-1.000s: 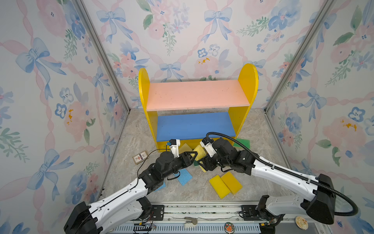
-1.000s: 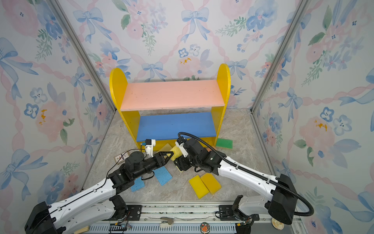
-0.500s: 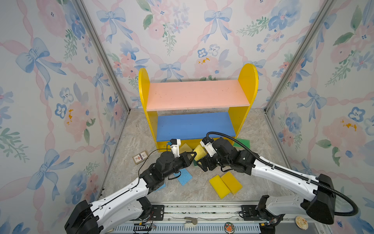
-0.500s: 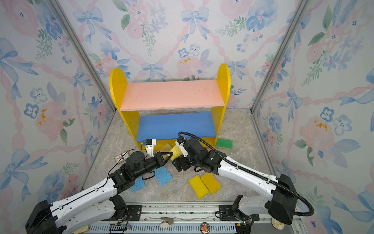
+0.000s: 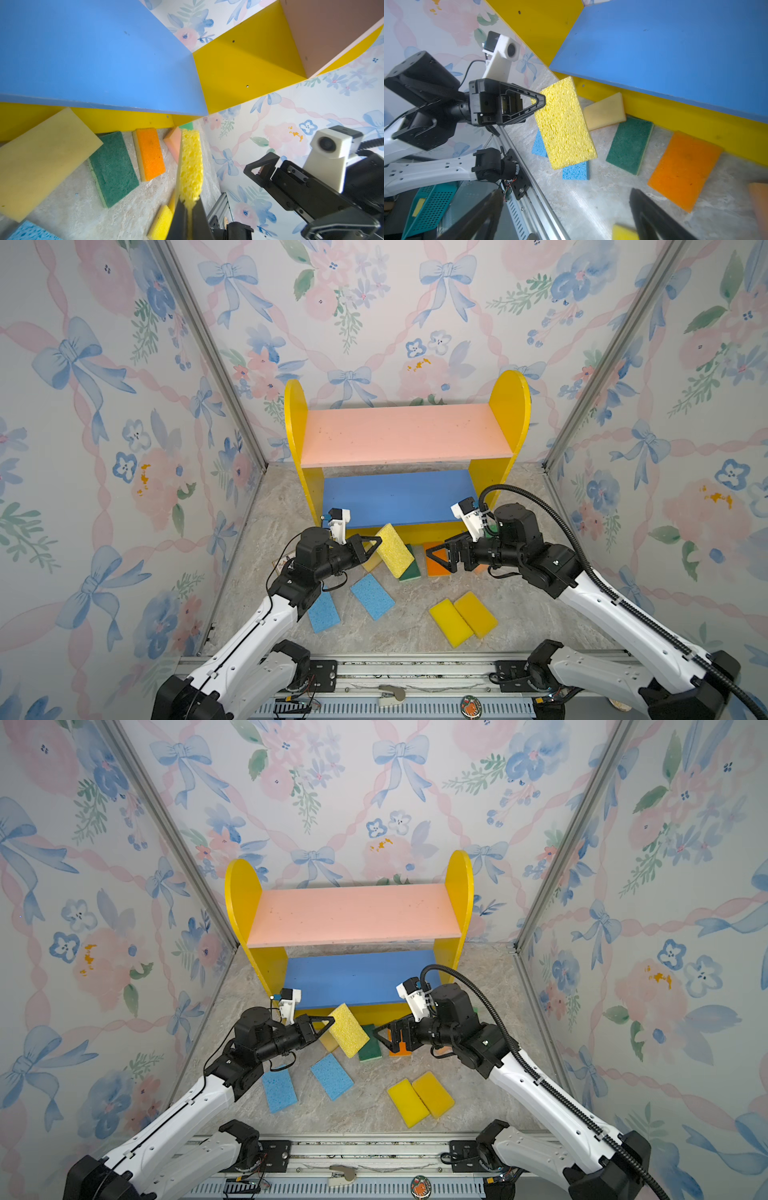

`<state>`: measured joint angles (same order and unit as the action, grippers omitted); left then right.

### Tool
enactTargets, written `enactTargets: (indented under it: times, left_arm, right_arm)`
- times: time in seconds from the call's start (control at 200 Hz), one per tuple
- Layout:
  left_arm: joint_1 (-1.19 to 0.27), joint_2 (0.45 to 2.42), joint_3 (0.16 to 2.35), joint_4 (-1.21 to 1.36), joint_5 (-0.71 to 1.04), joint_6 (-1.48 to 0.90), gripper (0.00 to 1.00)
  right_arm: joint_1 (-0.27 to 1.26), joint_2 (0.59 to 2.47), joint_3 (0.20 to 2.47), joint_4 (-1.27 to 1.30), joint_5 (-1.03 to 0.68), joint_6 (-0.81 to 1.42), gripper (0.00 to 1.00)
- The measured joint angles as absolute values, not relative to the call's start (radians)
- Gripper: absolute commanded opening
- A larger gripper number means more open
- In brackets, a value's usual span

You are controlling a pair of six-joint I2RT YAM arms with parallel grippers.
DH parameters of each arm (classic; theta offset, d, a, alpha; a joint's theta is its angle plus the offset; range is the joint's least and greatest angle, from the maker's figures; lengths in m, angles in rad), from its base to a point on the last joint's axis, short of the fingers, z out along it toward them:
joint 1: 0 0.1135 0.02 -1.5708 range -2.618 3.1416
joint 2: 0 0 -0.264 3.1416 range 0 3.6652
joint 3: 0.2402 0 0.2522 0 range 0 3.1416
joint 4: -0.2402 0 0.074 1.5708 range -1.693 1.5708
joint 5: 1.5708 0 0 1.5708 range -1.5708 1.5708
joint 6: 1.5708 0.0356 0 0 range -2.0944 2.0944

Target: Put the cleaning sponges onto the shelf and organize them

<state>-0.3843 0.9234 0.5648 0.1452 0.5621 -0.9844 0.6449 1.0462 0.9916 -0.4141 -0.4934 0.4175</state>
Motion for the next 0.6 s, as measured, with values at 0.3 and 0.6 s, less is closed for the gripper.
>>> enactTargets:
  times: [0.3, 0.6]
  left_arm:
    - [-0.366, 0.973, 0.569, 0.314, 0.855, -1.076, 0.0]
    - [-0.366, 0.96, 0.598, 0.345, 0.918, -1.11, 0.0]
  right_arm:
    - [0.622, 1.034, 0.885, -0.306, -0.697, 0.53, 0.82]
    - [0.616, 1.048, 0.863, -0.196, -0.78, 0.597, 0.74]
